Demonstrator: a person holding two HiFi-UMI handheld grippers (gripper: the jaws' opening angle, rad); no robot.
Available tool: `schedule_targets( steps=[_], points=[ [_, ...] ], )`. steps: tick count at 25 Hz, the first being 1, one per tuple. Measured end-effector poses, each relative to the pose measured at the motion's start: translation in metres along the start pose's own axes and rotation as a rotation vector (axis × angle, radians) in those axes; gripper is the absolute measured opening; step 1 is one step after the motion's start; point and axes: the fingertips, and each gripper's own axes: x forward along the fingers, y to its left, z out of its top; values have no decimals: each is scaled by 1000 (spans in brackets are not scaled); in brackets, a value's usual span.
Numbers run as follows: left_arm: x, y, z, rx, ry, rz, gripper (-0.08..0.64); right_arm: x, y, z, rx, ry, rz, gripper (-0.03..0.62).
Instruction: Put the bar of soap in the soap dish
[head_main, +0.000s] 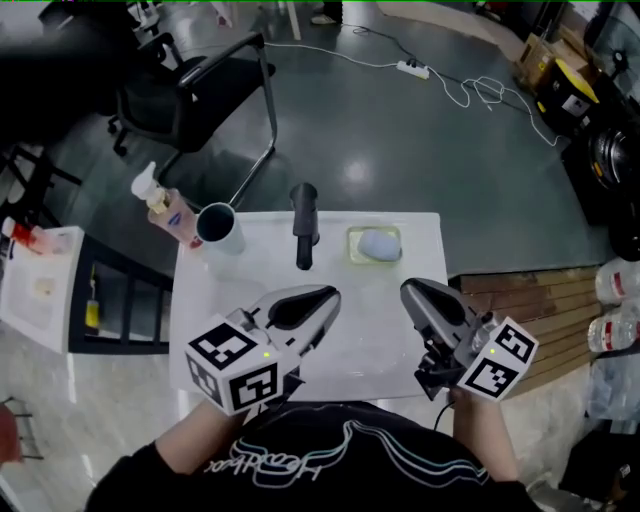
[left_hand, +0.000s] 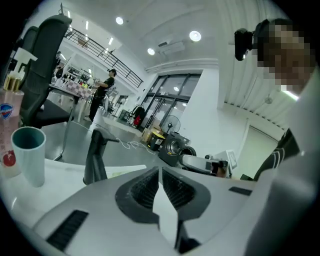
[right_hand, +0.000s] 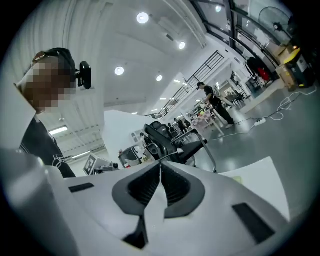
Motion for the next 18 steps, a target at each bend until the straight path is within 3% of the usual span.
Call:
schedule_targets(
  steps=[5,18],
  points=[
    [3,-28,10,35,-26,-43,41,-23,5,0,-104,-23,-58,28],
    [11,-45,1,30,-24,-80,40,-35,21,-8,-131,-7,-47,26]
  ],
)
